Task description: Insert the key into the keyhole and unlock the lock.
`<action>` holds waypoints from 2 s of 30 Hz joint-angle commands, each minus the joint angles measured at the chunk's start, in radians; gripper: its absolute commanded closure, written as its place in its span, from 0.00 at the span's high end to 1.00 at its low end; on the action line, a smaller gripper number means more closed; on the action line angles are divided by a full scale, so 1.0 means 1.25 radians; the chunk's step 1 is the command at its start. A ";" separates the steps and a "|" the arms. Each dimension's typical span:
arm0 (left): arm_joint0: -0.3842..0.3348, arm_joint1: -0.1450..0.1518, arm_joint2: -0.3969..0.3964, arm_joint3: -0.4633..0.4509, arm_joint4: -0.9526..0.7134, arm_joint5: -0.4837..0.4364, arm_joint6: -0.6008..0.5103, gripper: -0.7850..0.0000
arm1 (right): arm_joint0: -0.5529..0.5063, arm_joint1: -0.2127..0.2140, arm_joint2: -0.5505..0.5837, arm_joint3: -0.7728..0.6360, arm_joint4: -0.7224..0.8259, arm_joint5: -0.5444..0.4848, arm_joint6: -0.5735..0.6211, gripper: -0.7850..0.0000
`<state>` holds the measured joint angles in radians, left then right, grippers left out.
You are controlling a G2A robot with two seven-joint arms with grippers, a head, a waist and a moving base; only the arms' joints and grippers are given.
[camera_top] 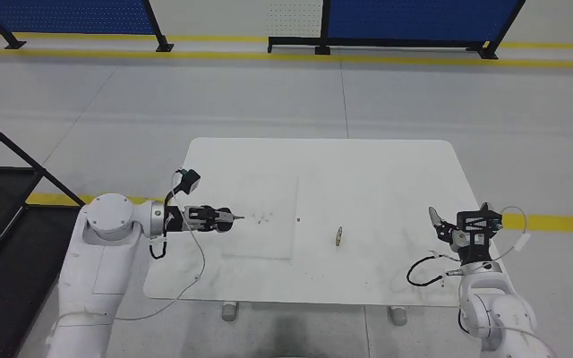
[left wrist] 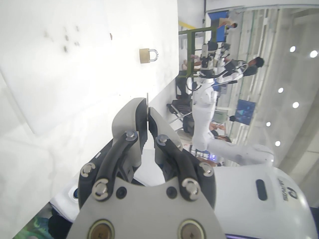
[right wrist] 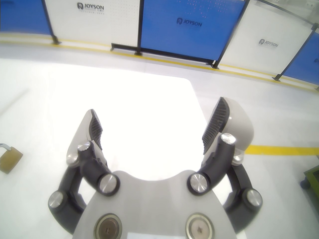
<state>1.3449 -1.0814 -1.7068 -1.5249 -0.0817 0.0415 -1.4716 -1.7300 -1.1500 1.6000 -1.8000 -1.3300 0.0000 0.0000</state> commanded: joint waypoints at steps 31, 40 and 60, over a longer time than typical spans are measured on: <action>0.054 0.023 -0.049 0.045 -0.294 0.006 -0.051 0.00 | 0.018 -0.008 -0.080 -0.052 0.025 -0.048 0.047 1.00; 0.054 0.023 -0.049 0.045 -0.294 0.006 -0.051 0.00 | 0.106 -0.021 -0.191 -0.130 0.092 -0.060 0.303 1.00; 0.054 0.023 -0.049 0.045 -0.294 0.006 -0.051 0.00 | 0.402 -0.048 -0.389 -0.032 0.294 0.029 0.907 1.00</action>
<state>1.4118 -1.0522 -1.7675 -1.4686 -0.4487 0.0486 -1.5359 -1.2384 -1.2083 1.1279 -1.8565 -0.9457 0.0346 1.1302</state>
